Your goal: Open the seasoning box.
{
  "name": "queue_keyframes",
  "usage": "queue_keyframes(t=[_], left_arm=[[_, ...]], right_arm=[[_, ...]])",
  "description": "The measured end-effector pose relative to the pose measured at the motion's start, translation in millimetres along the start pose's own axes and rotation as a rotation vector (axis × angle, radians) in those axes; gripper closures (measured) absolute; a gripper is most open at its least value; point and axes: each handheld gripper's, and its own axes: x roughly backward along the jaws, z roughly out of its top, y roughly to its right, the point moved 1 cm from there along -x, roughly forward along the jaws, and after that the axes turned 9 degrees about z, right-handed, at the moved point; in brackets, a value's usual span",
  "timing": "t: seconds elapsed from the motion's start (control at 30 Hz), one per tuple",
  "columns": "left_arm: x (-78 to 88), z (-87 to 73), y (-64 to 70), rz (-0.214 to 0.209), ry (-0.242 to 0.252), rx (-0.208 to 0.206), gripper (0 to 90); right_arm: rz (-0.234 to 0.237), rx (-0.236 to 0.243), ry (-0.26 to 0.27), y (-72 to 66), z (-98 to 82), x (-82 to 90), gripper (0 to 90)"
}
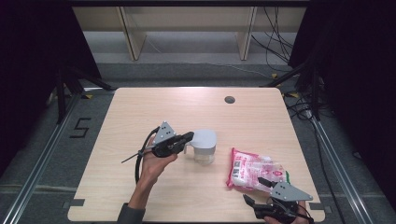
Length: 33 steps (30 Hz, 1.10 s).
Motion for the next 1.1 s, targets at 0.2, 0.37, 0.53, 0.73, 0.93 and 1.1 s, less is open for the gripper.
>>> queue_keyframes(t=[0.2, 0.37, 0.53, 0.73, 0.93, 1.1], left_arm=[[-8.2, -4.3, 0.4, 0.014, -0.030, 0.014, 89.3], [-11.5, -9.6, -4.1, 0.033, -0.040, 0.021, 89.2], [-10.6, -11.2, -8.5, 0.034, -0.026, 0.042, 89.2], [-9.3, -12.2, -10.4, 0.042, -0.035, 0.030, 89.0], [-9.6, -14.1, -12.2, 0.035, -0.019, 0.055, 88.4], [-10.0, -14.1, -12.2, 0.034, -0.016, 0.056, 88.3]], right_arm=[[0.004, 0.002, -0.018, 0.5, 0.0, 0.1, 21.8], [-0.010, -0.010, -0.018, -1.0, -0.4, 1.5, 21.8], [0.004, 0.019, -0.016, -0.6, 0.7, -1.6, 22.5], [-0.002, 0.032, 0.009, 0.6, 9.1, -10.2, 30.6], [0.036, 0.026, 0.054, 3.0, 19.6, -25.1, 50.3], [0.052, 0.067, 0.088, 11.9, 36.5, -42.1, 67.1]])
